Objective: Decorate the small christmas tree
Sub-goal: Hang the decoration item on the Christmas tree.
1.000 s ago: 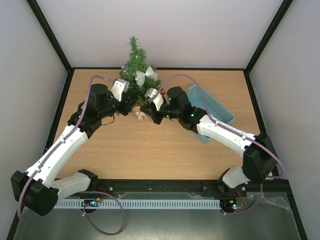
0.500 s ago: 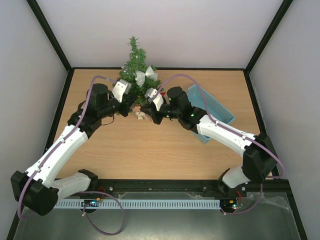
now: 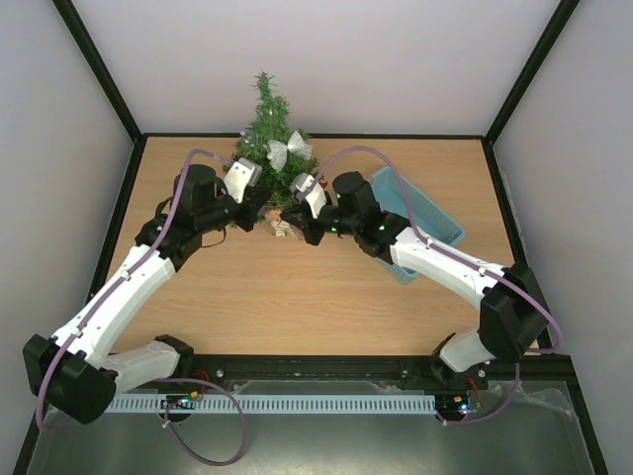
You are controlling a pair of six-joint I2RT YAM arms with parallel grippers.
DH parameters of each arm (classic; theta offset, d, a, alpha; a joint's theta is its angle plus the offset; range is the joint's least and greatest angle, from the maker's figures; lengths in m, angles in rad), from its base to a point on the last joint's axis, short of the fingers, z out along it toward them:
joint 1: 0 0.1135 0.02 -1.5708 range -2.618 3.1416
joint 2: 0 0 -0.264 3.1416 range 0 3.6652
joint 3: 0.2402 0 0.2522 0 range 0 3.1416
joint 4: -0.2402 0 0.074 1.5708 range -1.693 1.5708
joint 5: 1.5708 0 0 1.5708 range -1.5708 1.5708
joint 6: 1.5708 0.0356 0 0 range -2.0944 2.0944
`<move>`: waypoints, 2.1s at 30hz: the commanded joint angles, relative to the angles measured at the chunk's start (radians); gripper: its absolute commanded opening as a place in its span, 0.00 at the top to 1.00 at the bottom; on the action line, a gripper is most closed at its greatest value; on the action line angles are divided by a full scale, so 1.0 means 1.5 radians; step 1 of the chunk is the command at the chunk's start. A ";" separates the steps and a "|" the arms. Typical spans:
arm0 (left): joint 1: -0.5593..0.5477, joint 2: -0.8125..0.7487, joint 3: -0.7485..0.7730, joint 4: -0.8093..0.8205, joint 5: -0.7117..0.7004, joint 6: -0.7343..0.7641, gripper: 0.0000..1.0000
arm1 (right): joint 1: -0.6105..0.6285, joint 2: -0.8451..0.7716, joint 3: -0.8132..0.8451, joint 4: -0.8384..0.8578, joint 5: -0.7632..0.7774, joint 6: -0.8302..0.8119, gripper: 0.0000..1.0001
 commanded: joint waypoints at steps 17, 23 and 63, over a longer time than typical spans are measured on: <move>-0.003 0.013 0.021 0.002 -0.037 0.018 0.98 | -0.011 0.013 -0.016 0.056 0.014 0.044 0.98; -0.004 0.019 0.019 0.004 -0.031 0.017 0.98 | -0.011 0.021 -0.023 0.059 0.011 0.050 0.98; 0.029 -0.111 0.065 -0.136 0.157 0.027 0.56 | -0.012 -0.069 -0.103 0.116 -0.187 0.109 0.98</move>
